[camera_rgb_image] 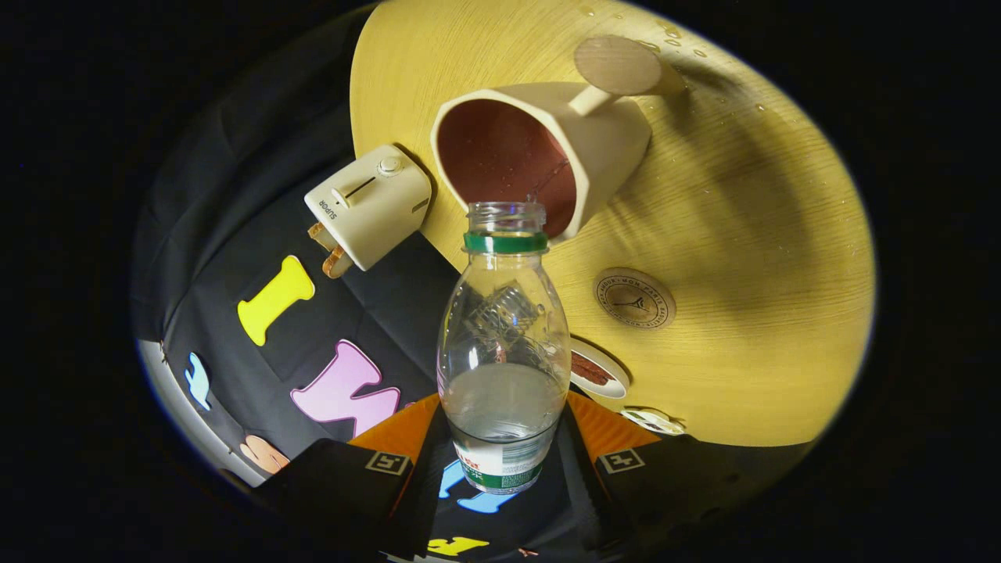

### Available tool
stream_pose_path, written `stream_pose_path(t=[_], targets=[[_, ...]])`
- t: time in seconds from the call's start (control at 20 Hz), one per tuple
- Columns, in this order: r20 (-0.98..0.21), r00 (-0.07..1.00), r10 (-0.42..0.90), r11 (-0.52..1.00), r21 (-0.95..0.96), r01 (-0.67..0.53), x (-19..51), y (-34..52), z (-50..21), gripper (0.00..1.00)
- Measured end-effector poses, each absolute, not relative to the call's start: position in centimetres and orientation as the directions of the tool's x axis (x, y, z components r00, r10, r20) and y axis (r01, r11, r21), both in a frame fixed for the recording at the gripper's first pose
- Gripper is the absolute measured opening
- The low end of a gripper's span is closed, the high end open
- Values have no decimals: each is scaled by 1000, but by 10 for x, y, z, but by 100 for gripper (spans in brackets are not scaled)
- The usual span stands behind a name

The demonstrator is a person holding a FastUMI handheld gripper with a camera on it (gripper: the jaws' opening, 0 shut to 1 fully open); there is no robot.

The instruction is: Take the bottle from table, then pour the juice into the cup, finally place the bottle on the coaster

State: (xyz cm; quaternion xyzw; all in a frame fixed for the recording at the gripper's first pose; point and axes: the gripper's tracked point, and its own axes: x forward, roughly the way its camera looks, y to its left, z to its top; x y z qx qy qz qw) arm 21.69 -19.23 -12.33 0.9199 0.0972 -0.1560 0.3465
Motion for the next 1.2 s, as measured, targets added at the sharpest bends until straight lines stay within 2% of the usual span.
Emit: stream_pose_path(t=[1.2], targets=[[-338,941,25,-755,610,240,218,-198,-120,72]])
